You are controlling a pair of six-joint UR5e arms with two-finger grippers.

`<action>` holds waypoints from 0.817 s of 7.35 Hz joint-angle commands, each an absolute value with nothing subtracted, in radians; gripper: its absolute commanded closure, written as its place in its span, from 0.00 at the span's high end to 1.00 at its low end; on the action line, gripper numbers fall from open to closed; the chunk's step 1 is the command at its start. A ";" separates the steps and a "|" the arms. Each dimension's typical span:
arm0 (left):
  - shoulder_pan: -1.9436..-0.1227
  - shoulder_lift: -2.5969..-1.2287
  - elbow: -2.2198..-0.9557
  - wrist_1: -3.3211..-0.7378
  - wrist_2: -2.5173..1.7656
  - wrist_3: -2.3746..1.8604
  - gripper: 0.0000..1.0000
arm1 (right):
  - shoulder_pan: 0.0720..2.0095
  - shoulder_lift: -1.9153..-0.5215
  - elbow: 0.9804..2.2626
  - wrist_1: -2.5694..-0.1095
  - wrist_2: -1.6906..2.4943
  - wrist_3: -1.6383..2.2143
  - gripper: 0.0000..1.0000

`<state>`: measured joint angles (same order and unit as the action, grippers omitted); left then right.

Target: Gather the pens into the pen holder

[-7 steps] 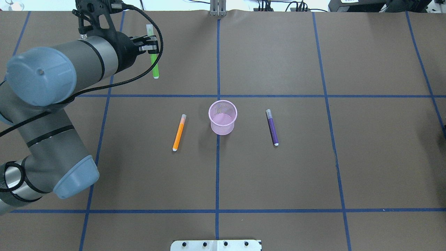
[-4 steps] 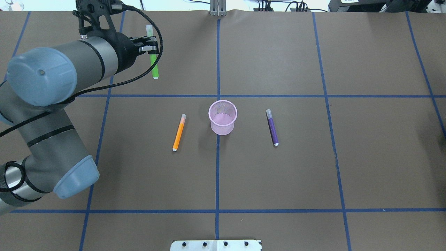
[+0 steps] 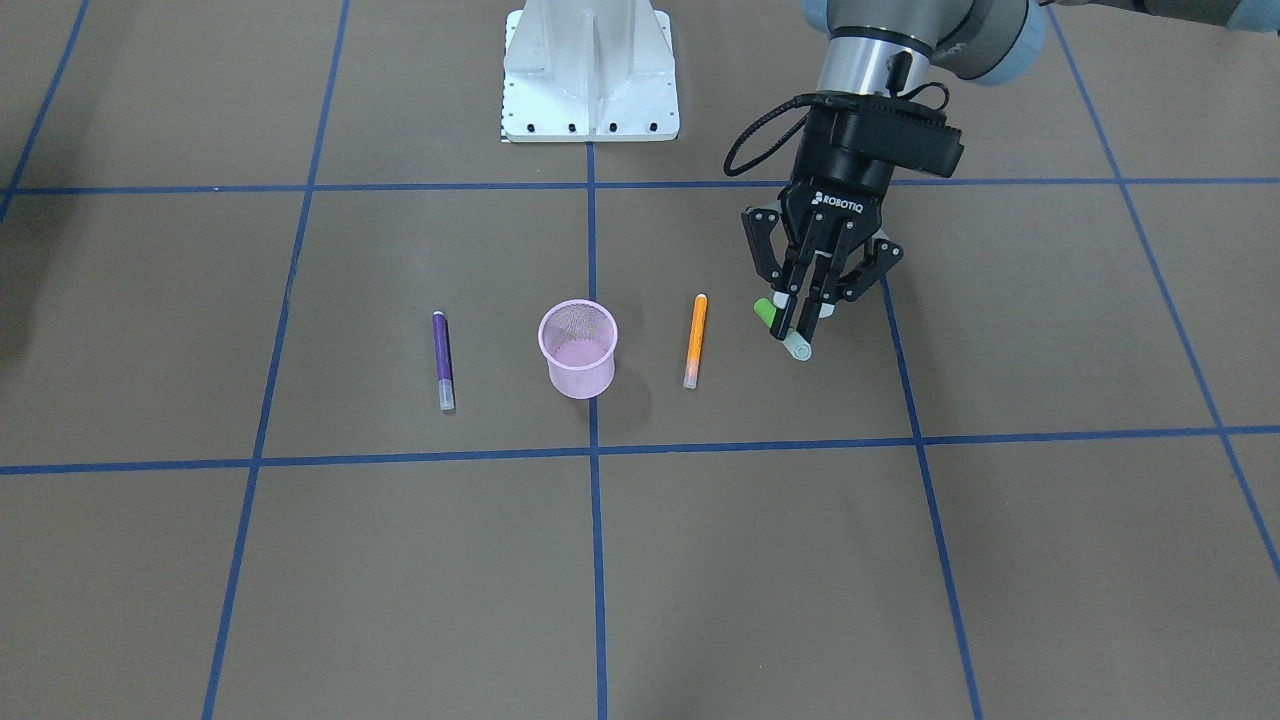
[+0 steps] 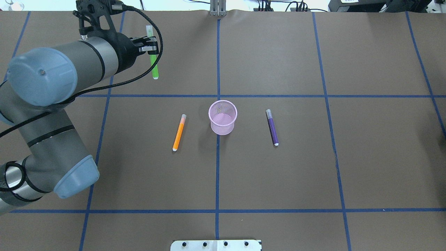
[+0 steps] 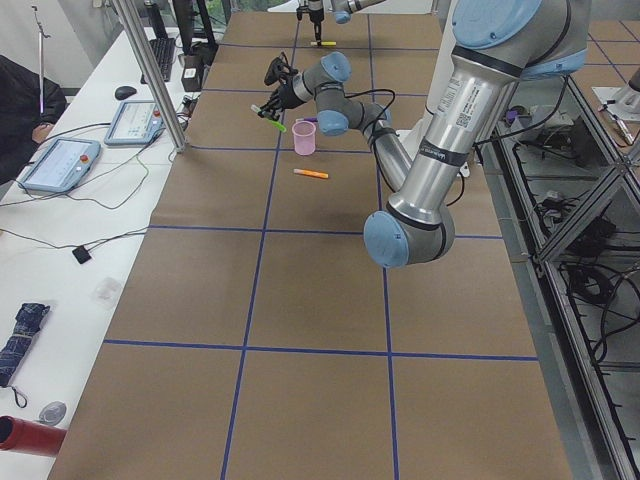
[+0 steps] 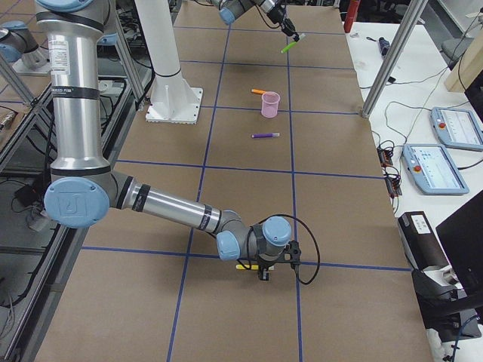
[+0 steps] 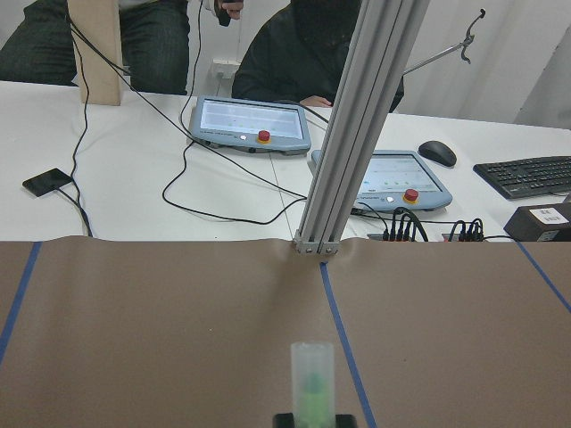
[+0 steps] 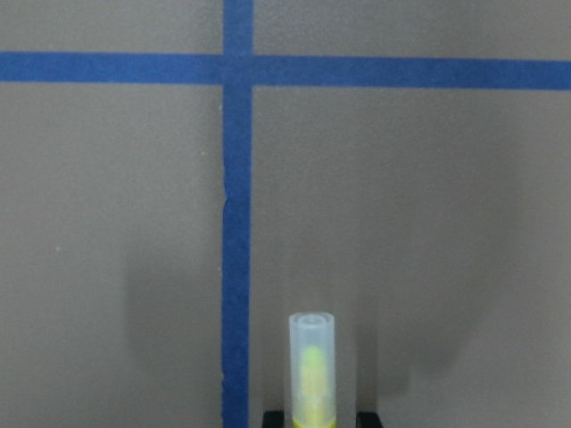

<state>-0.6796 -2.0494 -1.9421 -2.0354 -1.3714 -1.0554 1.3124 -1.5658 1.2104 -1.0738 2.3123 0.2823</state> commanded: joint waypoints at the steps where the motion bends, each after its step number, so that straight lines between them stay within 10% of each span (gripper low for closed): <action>1: -0.680 -2.051 -1.942 -2.036 -1.371 -1.055 0.00 | 1.312 -1.566 1.210 -1.072 2.312 0.282 0.39; 6: -0.680 -2.054 -1.944 -2.036 -1.371 -1.055 0.00 | 1.312 -1.568 1.207 -1.072 2.312 0.282 0.30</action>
<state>-0.6795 -2.0529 -1.9429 -2.0356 -1.3714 -1.0548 1.3116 -1.5666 1.2078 -1.0724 2.3117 0.2823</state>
